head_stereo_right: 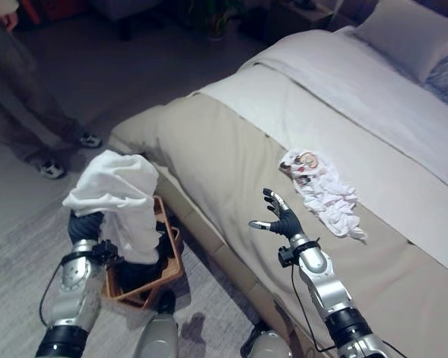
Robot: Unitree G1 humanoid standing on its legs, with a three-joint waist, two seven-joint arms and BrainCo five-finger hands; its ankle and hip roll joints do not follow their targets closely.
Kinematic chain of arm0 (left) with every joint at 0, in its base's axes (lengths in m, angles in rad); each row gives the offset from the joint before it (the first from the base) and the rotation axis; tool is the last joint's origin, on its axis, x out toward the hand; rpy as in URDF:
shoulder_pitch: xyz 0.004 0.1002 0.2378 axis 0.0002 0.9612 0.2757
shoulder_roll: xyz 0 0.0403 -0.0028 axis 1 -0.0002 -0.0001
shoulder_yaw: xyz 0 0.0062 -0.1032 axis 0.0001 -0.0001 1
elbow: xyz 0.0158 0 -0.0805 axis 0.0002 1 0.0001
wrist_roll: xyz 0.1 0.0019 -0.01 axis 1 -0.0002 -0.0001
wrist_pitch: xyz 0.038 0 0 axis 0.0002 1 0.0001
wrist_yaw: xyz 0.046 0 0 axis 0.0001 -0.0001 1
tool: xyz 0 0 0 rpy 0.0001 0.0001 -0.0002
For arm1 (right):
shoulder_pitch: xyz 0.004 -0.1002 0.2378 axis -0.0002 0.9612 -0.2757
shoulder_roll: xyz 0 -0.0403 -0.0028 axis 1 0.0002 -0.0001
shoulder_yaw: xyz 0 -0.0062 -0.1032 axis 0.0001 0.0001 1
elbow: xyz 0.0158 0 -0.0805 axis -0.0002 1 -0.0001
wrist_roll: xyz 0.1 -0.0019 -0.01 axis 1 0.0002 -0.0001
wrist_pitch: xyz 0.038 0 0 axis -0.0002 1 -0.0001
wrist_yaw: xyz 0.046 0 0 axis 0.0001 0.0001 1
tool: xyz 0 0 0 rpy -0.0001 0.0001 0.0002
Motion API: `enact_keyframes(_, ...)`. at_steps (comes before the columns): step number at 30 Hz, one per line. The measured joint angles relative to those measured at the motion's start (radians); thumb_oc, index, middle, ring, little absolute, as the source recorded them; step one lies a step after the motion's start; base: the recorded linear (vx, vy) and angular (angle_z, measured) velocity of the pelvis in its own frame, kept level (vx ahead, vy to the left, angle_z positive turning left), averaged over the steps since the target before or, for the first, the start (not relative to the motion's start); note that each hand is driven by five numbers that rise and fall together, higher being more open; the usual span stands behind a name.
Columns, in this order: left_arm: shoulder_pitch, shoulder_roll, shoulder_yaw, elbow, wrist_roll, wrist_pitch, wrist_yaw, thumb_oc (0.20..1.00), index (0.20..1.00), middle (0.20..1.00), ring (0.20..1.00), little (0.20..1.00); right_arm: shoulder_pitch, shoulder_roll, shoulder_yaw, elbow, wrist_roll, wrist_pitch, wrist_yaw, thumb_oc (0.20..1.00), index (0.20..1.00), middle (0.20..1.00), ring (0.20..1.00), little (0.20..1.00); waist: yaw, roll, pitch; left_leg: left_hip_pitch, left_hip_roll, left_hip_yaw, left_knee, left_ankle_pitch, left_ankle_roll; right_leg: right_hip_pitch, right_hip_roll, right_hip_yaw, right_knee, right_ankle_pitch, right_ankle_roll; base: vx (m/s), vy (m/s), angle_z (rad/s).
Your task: Pick up clothes into the bucket
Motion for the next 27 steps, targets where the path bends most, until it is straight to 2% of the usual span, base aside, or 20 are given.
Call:
enact_keyframes(1,-0.014,0.001,-0.005,0.002,0.0,-0.001,0.006,0.2,0.2,0.2,0.2,0.2,-0.007,-0.001,0.0,-0.001,0.004,-0.002,-0.008,1.0,1.0,1.0,1.0,1.0,0.002,0.007,0.025,-0.026,-0.008,-0.013,0.036,0.0,0.0,-0.004,-0.01,0.018,0.034,-0.004,-0.002,-0.17,0.143,0.55)
enact_keyframes(2,-0.052,0.007,-0.009,0.002,0.001,-0.005,0.013,0.2,0.2,0.2,0.2,0.2,-0.011,-0.001,-0.001,-0.003,0.006,-0.003,-0.012,1.0,1.0,1.0,1.0,1.0,-0.022,0.004,0.053,-0.071,-0.026,-0.031,0.087,-0.007,0.007,-0.046,-0.029,0.062,0.089,-0.032,0.003,-0.17,0.139,0.47)
enact_keyframes(3,-0.061,0.012,-0.006,0.002,0.001,-0.011,0.019,0.2,0.2,0.2,0.2,0.2,-0.018,0.002,0.005,-0.003,0.006,-0.003,-0.013,1.0,1.0,1.0,1.0,1.0,-0.016,-0.001,0.057,-0.092,-0.027,-0.031,0.098,-0.014,0.005,-0.069,-0.035,0.066,0.098,-0.039,-0.002,-0.12,0.088,0.18)
enact_keyframes(6,-0.098,0.046,0.005,0.06,0.004,-0.021,0.094,0.2,0.2,0.2,0.2,0.2,-0.106,0.009,0.078,0.0,0.006,-0.004,-0.021,1.0,1.0,1.0,1.0,1.0,-0.014,-0.009,0.122,-0.15,-0.002,-0.005,0.138,-0.016,0.005,-0.142,-0.025,0.108,0.122,-0.034,-0.009,-0.09,0.009,-0.3)
enact_keyframes(9,-0.127,0.047,0.003,0.091,0.047,-0.019,0.149,0.2,0.2,0.2,0.2,0.2,-0.109,0.008,0.09,0.0,0.006,-0.007,-0.032,1.0,1.0,1.0,1.0,1.0,-0.008,-0.009,0.127,-0.191,0.014,-0.01,0.142,-0.03,-0.001,-0.181,-0.02,0.111,0.12,-0.041,-0.006,-0.08,-0.064,-0.04)
enact_keyframes(11,-0.206,0.063,-0.019,0.145,0.091,-0.024,0.206,0.2,0.2,0.2,0.2,0.2,-0.104,-0.01,0.103,0.003,0.005,-0.017,-0.055,1.0,1.0,1.0,1.0,1.0,-0.011,-0.001,0.147,-0.246,0.005,-0.043,0.163,-0.028,0.001,-0.209,-0.023,0.085,0.152,-0.052,-0.003,-0.09,-0.005,0.4)
enact_keyframes(13,-0.291,0.1,-0.036,0.186,0.12,-0.032,0.263,0.2,0.2,0.2,0.2,0.2,-0.121,-0.007,0.116,0.023,0.005,-0.028,-0.073,1.0,1.0,1.0,1.0,1.0,-0.014,-0.009,0.173,-0.326,0.007,-0.056,0.18,-0.025,0.004,-0.282,-0.033,0.071,0.204,-0.073,-0.011,-0.06,0.009,0.37)
enact_keyframes(14,-0.324,0.118,-0.038,0.218,0.12,-0.035,0.289,0.2,0.2,0.2,0.2,0.2,-0.153,0.009,0.12,0.086,0.005,-0.035,-0.09,1.0,1.0,1.0,1.0,1.0,-0.013,-0.007,0.195,-0.373,0.008,-0.075,0.205,-0.023,0.005,-0.316,-0.036,0.063,0.23,-0.081,-0.017,-0.03,0.001,0.13)
enact_keyframes(16,-0.339,0.127,-0.044,0.25,0.12,-0.035,0.316,0.2,0.2,0.2,0.2,0.2,-0.175,0.026,0.122,0.163,0.006,-0.043,-0.124,1.0,1.0,1.0,1.0,1.0,-0.008,-0.011,0.199,-0.433,0.005,-0.088,0.228,-0.023,0.005,-0.37,-0.038,0.061,0.258,-0.088,-0.021,-0.01,-0.008,0.12)
enact_keyframes(22,-0.374,0.161,-0.076,0.297,0.121,-0.033,0.361,0.2,0.2,0.2,0.2,0.2,-0.2,0.026,0.115,0.228,0.006,-0.065,-0.208,1.0,1.0,1.0,1.0,1.0,-0.011,-0.034,0.212,-0.568,-0.001,-0.144,0.303,-0.018,0.011,-0.448,-0.039,0.022,0.313,-0.116,-0.029,0.01,-0.01,0.15)
enact_keyframes(27,-0.415,0.199,-0.078,0.336,0.121,-0.029,0.387,0.2,0.2,0.2,0.2,0.2,-0.223,0.024,0.111,0.195,0.026,-0.088,-0.216,1.0,1.0,1.0,1.0,1.0,-0.026,-0.041,0.207,-0.65,0.005,-0.176,0.347,-0.015,0.005,-0.491,-0.032,-0.005,0.329,-0.114,-0.034,0.03,0.002,0.11)
